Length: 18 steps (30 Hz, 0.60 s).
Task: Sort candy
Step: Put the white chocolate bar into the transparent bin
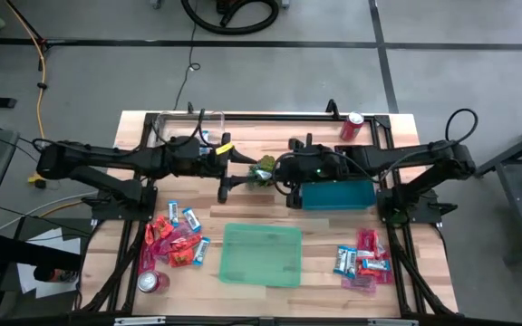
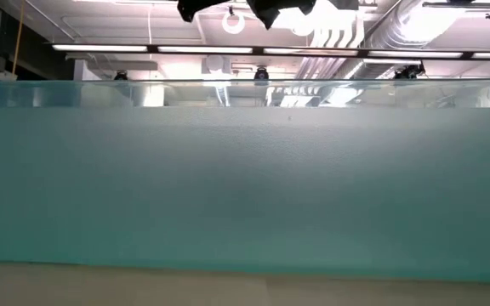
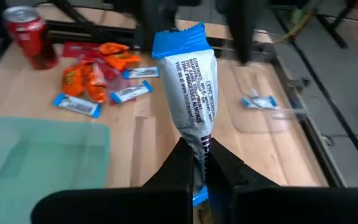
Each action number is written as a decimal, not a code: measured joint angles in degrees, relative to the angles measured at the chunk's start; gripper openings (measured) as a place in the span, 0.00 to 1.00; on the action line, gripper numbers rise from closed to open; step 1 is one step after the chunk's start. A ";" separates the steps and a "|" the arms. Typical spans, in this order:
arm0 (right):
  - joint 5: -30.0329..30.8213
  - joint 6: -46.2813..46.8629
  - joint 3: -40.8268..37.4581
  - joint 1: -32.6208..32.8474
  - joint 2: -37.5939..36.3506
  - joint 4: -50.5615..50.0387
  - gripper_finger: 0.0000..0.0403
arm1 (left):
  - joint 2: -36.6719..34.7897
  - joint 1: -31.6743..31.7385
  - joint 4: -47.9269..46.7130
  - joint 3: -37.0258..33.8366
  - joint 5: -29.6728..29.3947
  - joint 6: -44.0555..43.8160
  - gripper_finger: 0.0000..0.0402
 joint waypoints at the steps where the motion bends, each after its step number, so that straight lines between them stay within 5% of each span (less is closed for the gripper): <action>1: -0.69 -0.21 0.00 0.01 0.37 0.28 0.01 | 0.26 -0.17 0.17 0.00 0.04 0.13 0.49; 18: -2.31 -1.37 -0.04 -0.36 1.32 5.75 0.01 | 1.80 -1.15 3.11 -0.02 4.26 6.42 0.48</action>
